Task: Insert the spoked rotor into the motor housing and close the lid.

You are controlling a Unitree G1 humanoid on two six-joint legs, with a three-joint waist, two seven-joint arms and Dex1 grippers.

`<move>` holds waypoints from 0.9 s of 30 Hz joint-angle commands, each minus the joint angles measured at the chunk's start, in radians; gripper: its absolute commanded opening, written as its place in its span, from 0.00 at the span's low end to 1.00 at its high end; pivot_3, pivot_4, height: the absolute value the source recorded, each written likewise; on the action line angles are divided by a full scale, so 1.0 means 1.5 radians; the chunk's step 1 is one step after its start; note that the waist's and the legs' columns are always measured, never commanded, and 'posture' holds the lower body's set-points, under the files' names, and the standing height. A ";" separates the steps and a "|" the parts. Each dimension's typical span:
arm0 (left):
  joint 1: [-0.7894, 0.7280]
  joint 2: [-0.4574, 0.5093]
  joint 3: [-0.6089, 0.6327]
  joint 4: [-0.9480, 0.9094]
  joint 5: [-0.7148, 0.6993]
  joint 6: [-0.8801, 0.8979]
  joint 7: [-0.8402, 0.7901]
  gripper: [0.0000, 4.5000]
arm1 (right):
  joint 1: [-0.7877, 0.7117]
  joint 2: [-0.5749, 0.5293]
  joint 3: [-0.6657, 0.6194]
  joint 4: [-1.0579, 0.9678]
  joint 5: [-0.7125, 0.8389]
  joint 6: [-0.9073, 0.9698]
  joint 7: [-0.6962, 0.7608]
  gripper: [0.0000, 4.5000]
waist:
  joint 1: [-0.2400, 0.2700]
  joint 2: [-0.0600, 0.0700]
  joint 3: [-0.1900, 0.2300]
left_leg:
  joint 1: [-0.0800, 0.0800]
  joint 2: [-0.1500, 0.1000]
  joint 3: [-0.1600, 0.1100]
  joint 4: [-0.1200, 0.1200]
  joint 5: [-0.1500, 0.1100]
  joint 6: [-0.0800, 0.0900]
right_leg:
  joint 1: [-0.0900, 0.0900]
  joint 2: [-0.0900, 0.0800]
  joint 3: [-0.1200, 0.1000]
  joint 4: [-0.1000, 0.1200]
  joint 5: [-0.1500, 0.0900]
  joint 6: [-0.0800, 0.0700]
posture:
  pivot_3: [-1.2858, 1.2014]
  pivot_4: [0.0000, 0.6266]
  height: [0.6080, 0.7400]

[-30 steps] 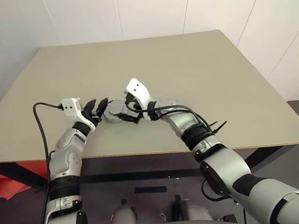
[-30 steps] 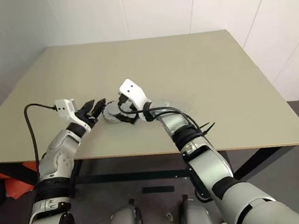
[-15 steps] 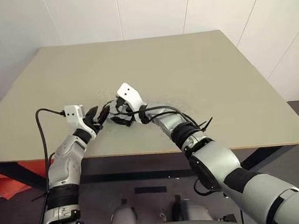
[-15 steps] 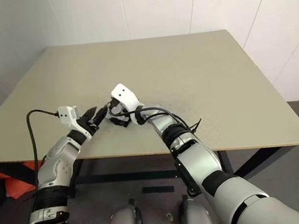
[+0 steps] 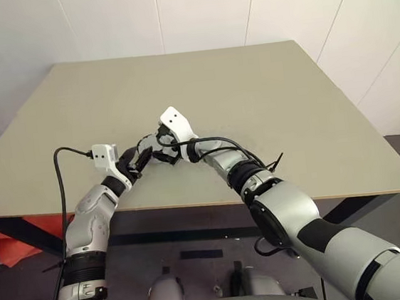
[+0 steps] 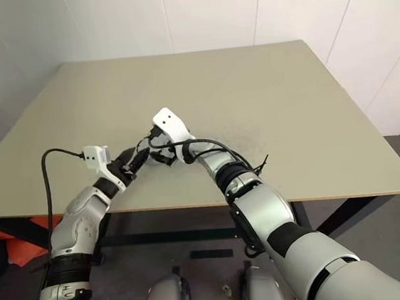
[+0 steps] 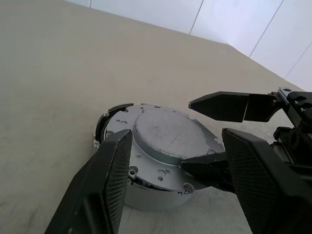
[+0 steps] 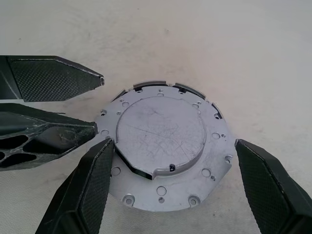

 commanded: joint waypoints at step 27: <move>-0.052 0.025 0.034 0.052 0.019 -0.047 0.032 0.68 | 0.024 -0.035 -0.022 -0.067 0.009 -0.003 0.034 0.58 | 0.002 0.000 0.000 | 0.000 0.000 0.000 0.000 0.000 0.000 | 0.000 0.000 0.000 0.001 0.000 0.000 | 0.52 0.00 1.00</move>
